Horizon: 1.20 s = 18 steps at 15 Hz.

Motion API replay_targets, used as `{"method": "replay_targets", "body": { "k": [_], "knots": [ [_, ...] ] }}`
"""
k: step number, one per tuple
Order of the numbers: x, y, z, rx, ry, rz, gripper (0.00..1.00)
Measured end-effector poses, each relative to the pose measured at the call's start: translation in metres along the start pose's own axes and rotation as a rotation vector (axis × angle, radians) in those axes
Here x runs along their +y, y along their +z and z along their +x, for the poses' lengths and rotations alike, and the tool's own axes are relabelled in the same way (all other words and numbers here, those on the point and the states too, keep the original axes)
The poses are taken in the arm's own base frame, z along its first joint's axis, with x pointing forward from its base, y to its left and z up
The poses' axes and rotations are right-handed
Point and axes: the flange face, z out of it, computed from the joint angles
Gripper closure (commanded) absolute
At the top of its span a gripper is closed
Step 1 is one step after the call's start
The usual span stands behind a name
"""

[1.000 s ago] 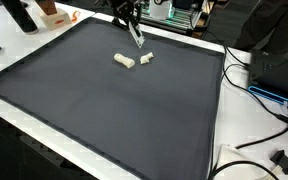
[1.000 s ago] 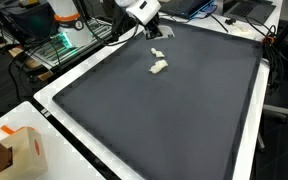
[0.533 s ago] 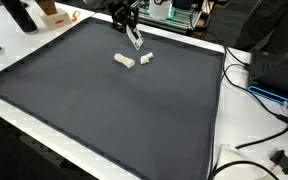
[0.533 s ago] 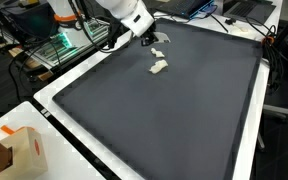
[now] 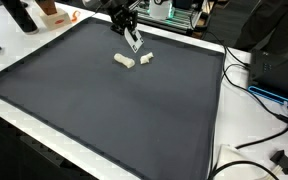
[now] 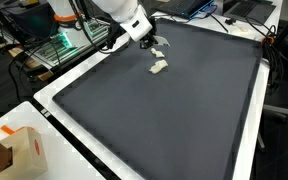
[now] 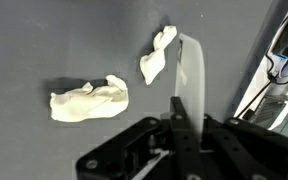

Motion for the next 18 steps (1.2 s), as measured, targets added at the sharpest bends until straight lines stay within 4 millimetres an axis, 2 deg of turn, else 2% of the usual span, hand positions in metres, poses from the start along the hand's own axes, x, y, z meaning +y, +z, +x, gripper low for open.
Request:
{"method": "replay_targets", "body": {
  "k": [5,9,18],
  "knots": [
    [-0.001,0.000,0.006,0.012,0.060,-0.039,0.99],
    [-0.010,0.002,0.014,0.003,0.123,-0.092,0.99],
    [-0.058,-0.002,0.033,-0.105,0.188,-0.276,0.99]
  ]
}}
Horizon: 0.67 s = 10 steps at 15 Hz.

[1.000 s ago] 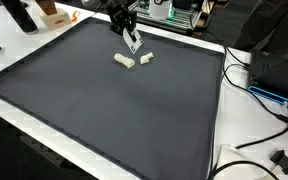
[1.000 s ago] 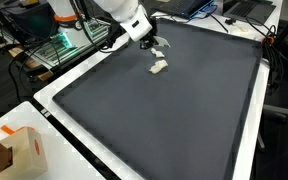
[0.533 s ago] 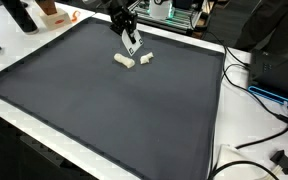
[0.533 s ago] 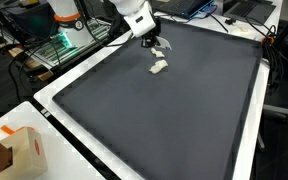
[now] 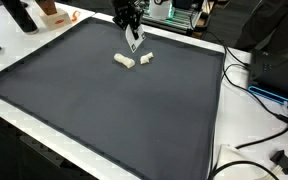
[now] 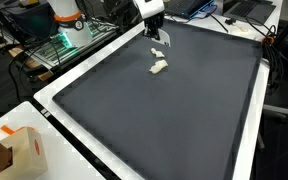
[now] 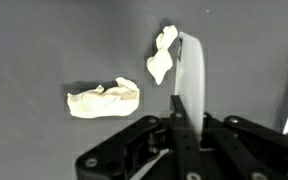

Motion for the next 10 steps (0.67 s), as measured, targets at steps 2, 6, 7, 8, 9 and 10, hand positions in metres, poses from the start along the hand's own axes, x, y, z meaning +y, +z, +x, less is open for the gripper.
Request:
{"method": "replay_targets", "body": {
  "k": [2,6,7,8,9,10],
  "knots": [
    [-0.011,-0.007,0.001,-0.013,0.007,-0.065,0.99],
    [-0.031,-0.019,0.001,-0.040,0.009,-0.216,0.99],
    [-0.036,-0.021,0.001,-0.049,0.003,-0.255,0.99],
    [-0.041,-0.024,0.002,-0.058,-0.006,-0.295,0.99],
    [-0.045,-0.027,0.002,-0.069,-0.016,-0.334,0.99],
    [-0.049,-0.029,0.003,-0.078,-0.025,-0.369,0.99]
  ]
}}
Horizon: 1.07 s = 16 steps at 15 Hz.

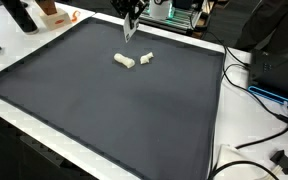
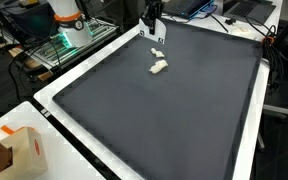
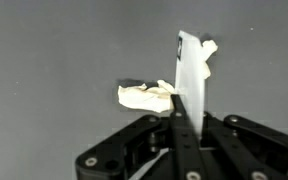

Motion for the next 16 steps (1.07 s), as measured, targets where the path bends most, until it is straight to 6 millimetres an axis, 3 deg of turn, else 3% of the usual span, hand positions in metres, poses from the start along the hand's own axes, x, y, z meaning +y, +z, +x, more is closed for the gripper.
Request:
{"method": "replay_targets", "body": {
  "k": [8,16],
  "knots": [
    [-0.018,-0.017,0.003,-0.065,-0.016,-0.210,0.99],
    [-0.020,-0.003,0.018,-0.032,0.069,-0.377,0.99]
  ]
}}
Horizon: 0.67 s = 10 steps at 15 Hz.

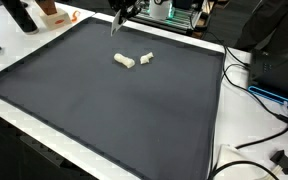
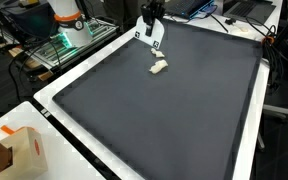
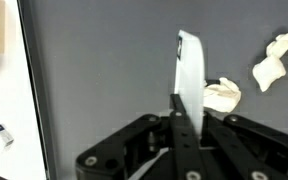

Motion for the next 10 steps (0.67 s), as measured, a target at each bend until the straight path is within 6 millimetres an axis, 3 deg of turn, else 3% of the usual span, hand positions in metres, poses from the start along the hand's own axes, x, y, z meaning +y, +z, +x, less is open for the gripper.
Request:
{"method": "replay_targets", "body": {
  "k": [10],
  "knots": [
    [-0.012,0.037,0.013,0.069,0.130,-0.104,0.99]
  ]
}}
